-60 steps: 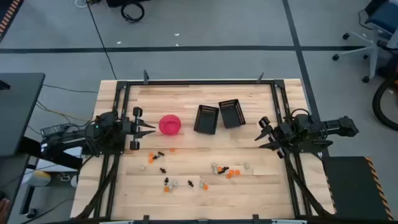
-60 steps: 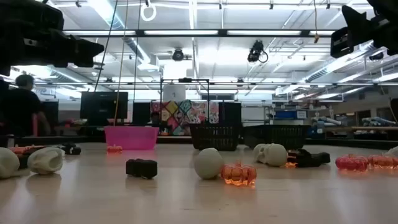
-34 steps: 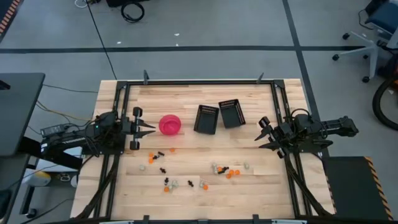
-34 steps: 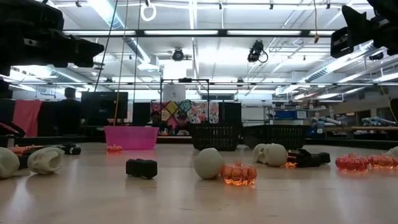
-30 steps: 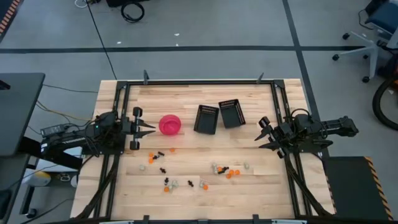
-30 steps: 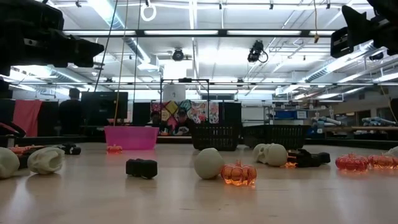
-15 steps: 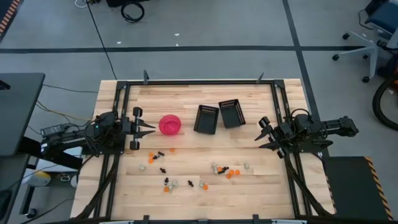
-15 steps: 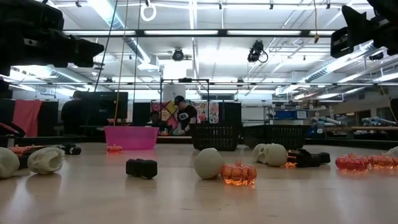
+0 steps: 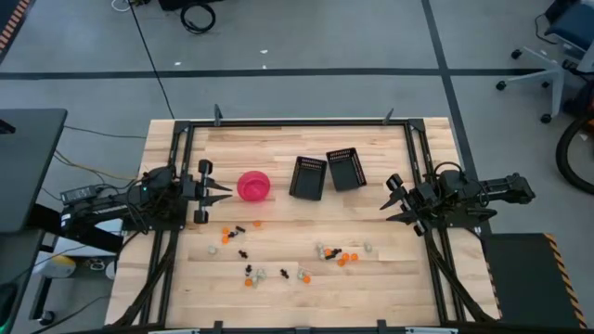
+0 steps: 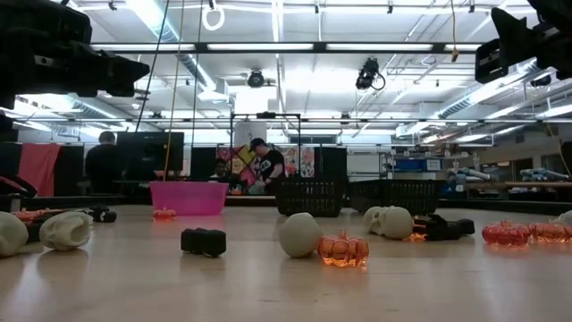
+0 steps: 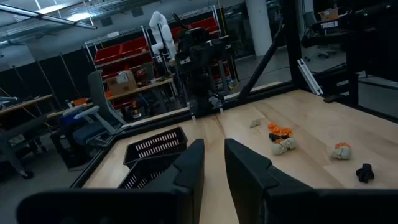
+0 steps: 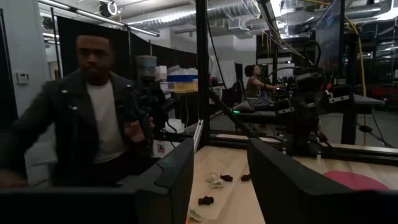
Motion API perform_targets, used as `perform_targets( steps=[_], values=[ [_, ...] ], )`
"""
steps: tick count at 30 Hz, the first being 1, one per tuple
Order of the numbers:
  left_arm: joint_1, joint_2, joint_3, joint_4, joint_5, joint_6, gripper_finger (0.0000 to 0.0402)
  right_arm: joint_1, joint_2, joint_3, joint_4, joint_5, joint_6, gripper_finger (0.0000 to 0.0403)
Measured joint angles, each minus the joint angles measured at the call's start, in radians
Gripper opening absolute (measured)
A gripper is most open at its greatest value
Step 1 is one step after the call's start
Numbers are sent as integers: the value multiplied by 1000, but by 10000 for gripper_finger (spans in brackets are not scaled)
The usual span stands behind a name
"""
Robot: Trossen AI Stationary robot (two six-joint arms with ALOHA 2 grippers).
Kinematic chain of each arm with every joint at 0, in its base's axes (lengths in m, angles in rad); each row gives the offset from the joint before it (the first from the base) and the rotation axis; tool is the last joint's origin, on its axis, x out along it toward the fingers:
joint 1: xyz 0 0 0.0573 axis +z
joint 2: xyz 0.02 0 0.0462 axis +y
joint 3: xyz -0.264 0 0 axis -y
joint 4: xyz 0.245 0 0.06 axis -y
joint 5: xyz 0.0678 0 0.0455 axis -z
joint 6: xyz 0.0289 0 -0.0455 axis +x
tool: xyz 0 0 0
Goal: Sort Halloween decoration
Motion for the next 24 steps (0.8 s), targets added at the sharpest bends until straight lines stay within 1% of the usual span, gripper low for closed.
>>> perform_targets(
  steps=[3, 4, 9, 11, 13, 16, 19, 21, 24],
  values=[
    [0, 0, 0, 18, 0, -7, 73, 0, 0, 0, 0, 0, 0, 155],
    [0, 0, 0, 22, 0, -38, 73, 0, 0, 0, 0, 0, 0, 155],
    [-5, 0, 0, 55, 0, -388, 73, 0, 0, 0, 0, 0, 0, 155],
    [-5, 0, 0, 82, 0, -457, 73, 0, 0, 0, 1, 14, -10, 155],
    [-5, 0, 0, 95, 1, -492, 73, -1, 0, 0, 26, 86, -55, 155],
    [-5, 0, 0, 105, 0, -568, 73, -1, 0, 0, 113, 227, -159, 155],
    [-5, 0, 0, 106, 0, -618, 73, -1, 0, 0, 256, 315, -143, 155],
    [-5, 0, 0, 106, 0, -634, 73, -1, 0, 0, 311, 357, -159, 155],
    [-5, 0, 0, 106, 0, -642, 73, -2, 0, 0, 323, 354, -145, 155]
  ],
)
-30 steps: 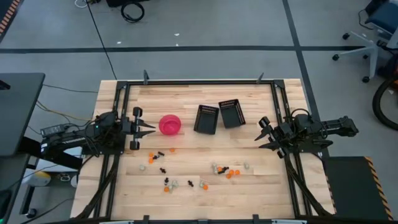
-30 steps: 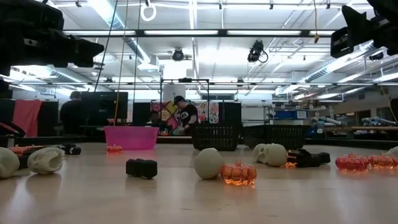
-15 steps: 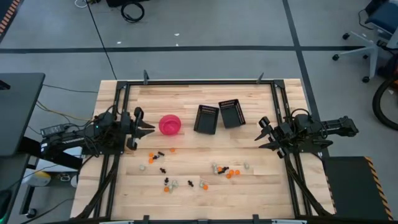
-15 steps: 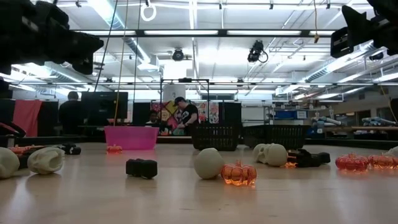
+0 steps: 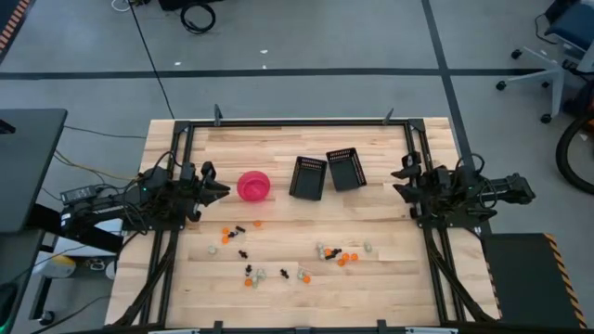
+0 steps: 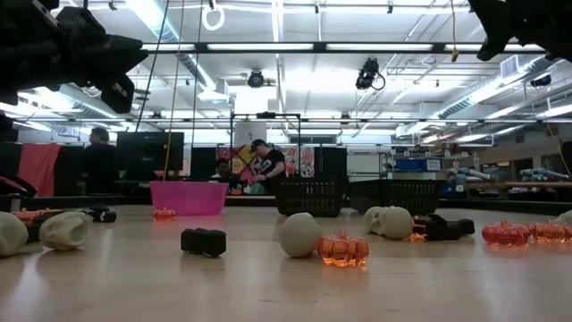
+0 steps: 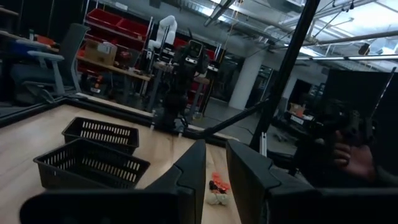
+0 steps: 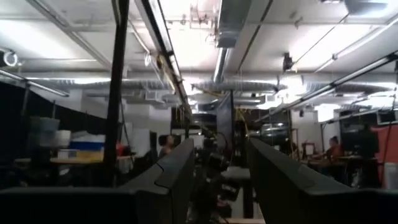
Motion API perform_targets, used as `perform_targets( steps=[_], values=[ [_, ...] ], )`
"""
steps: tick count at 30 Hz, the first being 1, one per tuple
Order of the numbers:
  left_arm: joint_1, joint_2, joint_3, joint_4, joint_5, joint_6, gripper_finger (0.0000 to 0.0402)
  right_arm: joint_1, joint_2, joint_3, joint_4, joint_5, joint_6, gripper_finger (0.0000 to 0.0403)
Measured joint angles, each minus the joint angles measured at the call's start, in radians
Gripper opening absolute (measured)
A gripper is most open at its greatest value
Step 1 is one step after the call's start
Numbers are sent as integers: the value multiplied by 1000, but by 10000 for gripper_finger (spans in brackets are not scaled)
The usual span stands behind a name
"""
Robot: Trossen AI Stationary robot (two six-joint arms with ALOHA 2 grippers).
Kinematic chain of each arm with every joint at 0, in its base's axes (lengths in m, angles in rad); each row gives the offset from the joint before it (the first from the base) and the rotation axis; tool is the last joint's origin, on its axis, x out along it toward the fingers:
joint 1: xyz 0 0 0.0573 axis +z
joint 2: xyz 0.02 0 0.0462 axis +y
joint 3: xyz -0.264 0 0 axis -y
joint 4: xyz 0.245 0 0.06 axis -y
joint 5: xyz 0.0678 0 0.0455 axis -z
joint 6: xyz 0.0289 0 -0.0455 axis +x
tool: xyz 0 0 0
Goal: Sort Halloween decoration
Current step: Put the white skull toy into the right black bin
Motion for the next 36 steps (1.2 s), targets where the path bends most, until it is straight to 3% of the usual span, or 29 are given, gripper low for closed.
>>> perform_targets(
  steps=[8, 12, 18, 25, 30, 36],
  values=[
    [0, 0, 0, 17, 0, -10, 73, 0, 5, 0, 75, -182, 76, 155],
    [0, 0, 0, 88, 3, -4, 73, 1, 5, 0, 180, -197, 158, 155],
    [-11, 0, 0, 194, 18, 108, 73, 1, 5, 0, 182, -79, 229, 155],
    [-26, 7, 0, 203, -8, 131, 73, 1, 55, 0, -15, 182, 323, 155],
    [-34, 85, 0, 184, -50, 128, 73, 2, 217, 30, -163, 206, 430, 155],
    [-33, 236, 54, 100, -117, 171, 73, 2, 508, 163, -386, 218, 465, 147]
  ],
)
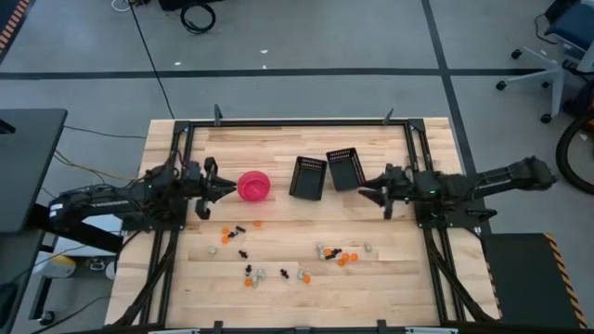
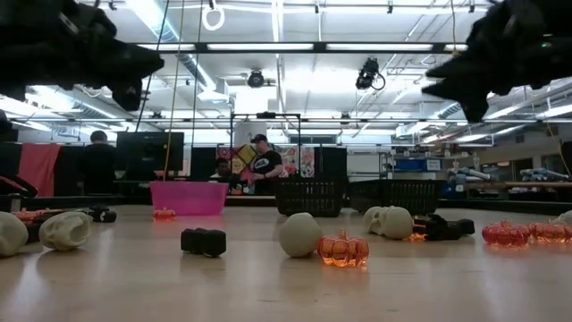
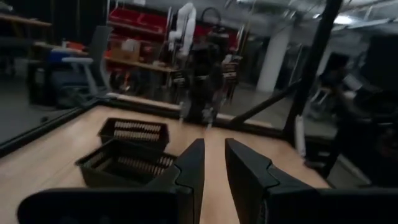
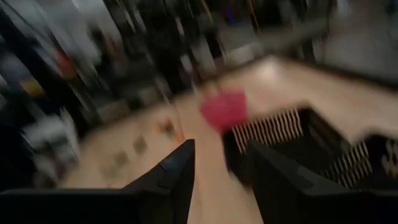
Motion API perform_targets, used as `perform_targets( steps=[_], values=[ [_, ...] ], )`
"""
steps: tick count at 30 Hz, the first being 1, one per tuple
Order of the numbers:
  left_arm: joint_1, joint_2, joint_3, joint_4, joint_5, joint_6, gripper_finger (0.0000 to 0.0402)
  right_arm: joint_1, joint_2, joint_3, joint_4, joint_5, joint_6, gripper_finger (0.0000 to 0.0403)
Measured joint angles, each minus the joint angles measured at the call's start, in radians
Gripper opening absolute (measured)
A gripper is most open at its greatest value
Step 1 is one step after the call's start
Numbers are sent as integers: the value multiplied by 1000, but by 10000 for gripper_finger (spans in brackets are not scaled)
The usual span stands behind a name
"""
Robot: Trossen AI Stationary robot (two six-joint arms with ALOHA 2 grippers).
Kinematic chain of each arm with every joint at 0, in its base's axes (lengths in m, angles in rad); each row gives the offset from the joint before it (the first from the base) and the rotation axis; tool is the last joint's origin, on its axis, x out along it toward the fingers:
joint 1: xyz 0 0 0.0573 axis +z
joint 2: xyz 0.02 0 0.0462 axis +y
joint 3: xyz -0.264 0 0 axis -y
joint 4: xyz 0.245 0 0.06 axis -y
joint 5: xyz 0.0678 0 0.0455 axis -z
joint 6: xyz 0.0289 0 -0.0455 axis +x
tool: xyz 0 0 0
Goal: Sort Halloween decoration
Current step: Put the white skull toy into the right black bin
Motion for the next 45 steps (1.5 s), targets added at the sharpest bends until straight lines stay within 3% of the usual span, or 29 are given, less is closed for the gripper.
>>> perform_targets(
  steps=[10, 20, 28, 34, 45],
  values=[
    [0, 248, 117, -12, -137, 131, 82, 113, 524, 346, -503, 5, 49, 138],
    [0, 406, 207, -18, -152, 135, 169, 225, 842, 656, -877, -107, 81, 170],
    [0, 474, 215, 84, -153, 148, 175, 334, 1000, 740, -992, -151, 227, 224],
    [2, 511, 215, 159, -153, 148, 174, 410, 1067, 740, -999, -202, 340, 212],
    [2, 537, 215, 218, -152, 139, 174, 460, 1090, 739, -1003, -197, 720, 210]
  ],
)
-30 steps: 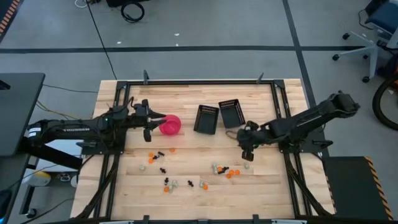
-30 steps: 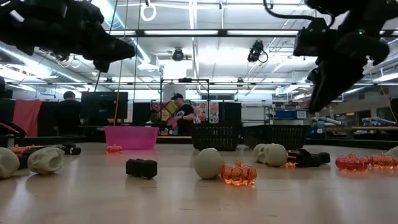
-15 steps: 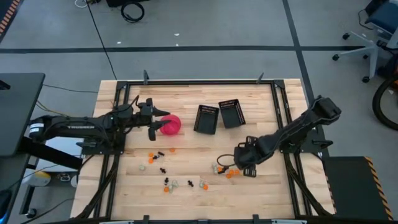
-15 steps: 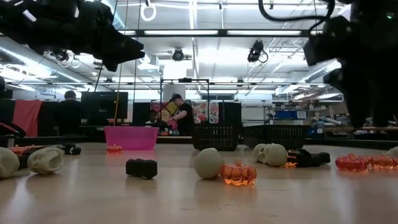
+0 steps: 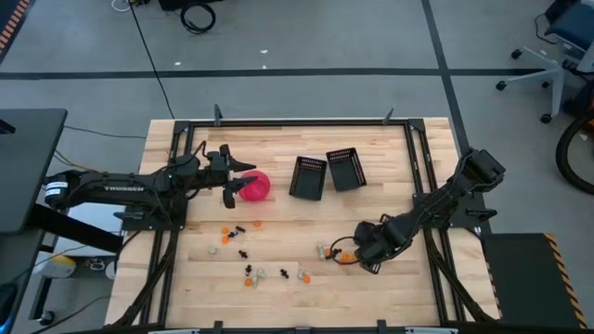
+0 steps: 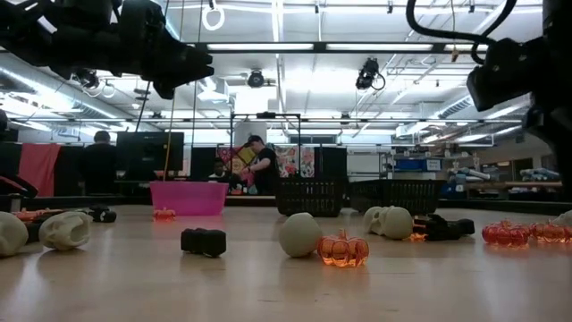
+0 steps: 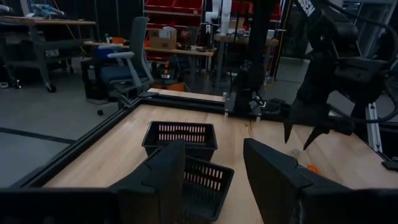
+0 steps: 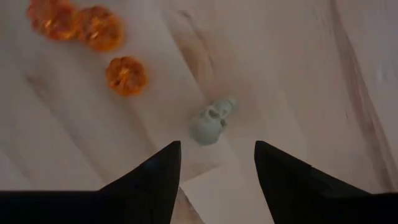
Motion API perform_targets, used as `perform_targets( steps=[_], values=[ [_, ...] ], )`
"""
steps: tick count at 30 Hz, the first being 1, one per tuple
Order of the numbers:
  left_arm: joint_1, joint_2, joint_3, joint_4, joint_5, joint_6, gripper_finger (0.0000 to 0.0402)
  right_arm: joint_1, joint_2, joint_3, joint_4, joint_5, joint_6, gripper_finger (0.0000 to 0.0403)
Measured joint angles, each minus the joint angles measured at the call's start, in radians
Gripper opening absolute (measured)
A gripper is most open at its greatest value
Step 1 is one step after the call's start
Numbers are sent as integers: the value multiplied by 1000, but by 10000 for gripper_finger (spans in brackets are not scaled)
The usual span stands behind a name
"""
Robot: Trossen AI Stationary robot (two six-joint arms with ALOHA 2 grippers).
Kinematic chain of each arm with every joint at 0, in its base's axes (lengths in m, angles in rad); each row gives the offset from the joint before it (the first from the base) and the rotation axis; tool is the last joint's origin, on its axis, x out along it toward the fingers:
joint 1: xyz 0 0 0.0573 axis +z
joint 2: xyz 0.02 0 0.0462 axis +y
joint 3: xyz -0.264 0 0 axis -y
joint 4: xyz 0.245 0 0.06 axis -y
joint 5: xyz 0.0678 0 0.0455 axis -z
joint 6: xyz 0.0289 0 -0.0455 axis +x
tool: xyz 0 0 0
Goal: Sort Halloween decoration
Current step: Put the white skull toy into the right black bin
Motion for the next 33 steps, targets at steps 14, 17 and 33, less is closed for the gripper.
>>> perform_targets(
  steps=[14, 17, 33],
  values=[
    [-1, 0, 0, -16, 0, -10, 174, -9, 98, -2, 66, 14, 119, 201],
    [-1, -1, 0, -27, 0, -10, 174, -10, 96, -10, 75, 13, 129, 184],
    [-1, -1, 0, -78, 1, -19, 174, -39, 95, -12, 62, 46, 8, 85]
  ],
)
